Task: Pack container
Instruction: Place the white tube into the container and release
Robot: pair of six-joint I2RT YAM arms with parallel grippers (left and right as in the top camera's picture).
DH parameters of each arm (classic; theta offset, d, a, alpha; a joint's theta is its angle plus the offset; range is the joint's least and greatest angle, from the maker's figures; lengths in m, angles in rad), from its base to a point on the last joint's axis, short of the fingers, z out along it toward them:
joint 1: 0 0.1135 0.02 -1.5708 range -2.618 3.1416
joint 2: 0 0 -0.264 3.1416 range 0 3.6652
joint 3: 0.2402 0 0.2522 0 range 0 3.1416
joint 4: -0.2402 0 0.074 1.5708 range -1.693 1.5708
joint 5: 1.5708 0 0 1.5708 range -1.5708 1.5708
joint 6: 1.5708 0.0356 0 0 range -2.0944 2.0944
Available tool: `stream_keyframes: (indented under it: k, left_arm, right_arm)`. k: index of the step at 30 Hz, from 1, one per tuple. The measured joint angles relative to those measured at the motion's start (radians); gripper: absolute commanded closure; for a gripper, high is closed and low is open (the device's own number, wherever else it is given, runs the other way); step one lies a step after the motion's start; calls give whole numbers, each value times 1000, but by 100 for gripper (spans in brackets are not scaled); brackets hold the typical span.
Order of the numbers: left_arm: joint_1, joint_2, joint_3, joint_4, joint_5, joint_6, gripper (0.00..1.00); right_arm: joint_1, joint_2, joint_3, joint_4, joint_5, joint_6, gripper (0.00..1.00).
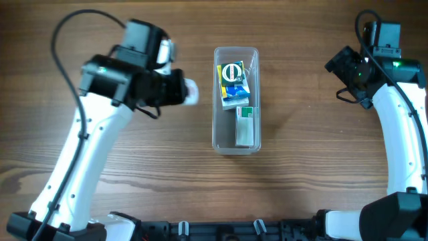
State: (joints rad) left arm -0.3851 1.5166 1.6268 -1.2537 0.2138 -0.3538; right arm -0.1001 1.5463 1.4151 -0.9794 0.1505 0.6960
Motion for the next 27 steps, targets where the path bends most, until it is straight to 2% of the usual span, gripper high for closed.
stream_keyframes:
  k: [3,6,9,16,20,27]
  left_arm:
    - [-138,2,0,16,-15,-71,70]
    - [-256,13,0,27,-109,-176,68]
    - [-303,44,0,57,-162,-238,68]
    - [-322,232,0,134,-187,-315,67]
    - [-329,289,0,134,-187,-341,64]
    - [-361,363,0,139,-183,-374,65]
  right_arm:
    - [0,0,0,0,0,0,0]
    - [0,0,0,0,0,0,0]
    - [0,0,0,0,0,0,0]
    - [0,0,0,0,0,0,0]
    - [0,0,0,0,0,0,0]
    - [0,0,0,0,0,0,0]
